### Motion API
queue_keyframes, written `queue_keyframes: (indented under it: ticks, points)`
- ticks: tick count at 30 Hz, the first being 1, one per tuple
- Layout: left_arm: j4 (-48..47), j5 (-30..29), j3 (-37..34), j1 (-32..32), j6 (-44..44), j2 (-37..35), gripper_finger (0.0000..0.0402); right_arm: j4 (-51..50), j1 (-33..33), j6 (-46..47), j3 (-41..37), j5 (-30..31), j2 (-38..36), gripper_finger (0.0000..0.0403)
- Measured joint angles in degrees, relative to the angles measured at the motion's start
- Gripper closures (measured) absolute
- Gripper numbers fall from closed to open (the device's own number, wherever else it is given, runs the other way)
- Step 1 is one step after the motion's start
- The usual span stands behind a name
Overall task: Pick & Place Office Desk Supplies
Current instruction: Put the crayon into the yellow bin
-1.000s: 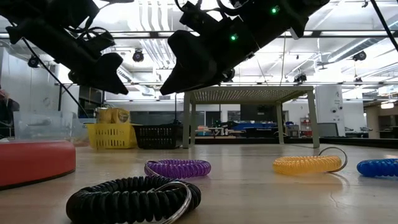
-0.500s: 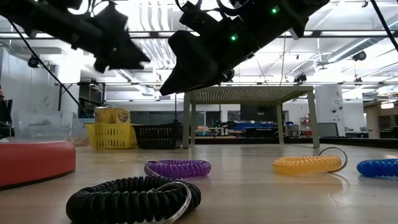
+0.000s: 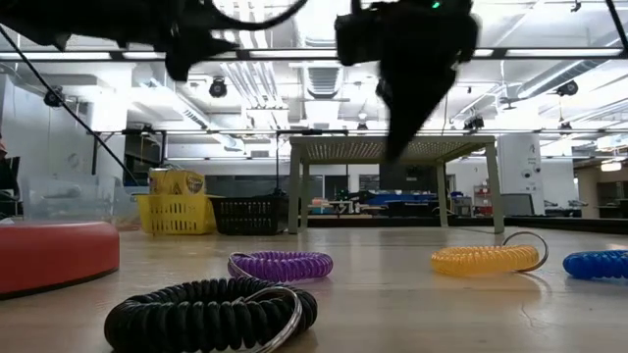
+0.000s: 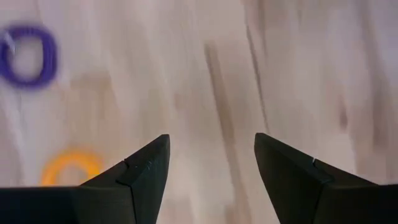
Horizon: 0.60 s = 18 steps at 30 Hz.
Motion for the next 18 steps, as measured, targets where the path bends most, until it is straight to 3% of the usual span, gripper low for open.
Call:
queue_keyframes:
  ticks: [7,11,18]
  points:
    - [3.8,9.4,0.1,0.0,2.7,-5.0,0.0211,-21.5,0.4,11.6,5.4,-7.7,-0.5,0.0174]
    - [3.6,14.1,0.0,-0.2,2.7,-7.7,0.0211,-28.6,1.7,15.0,6.6,-11.9,-1.5,0.0177]
    - [3.3,36.0,0.0,-0.2,2.9,-12.5,0.0211,-33.6,6.4,26.9,5.3,-12.0,-4.1,0.0177]
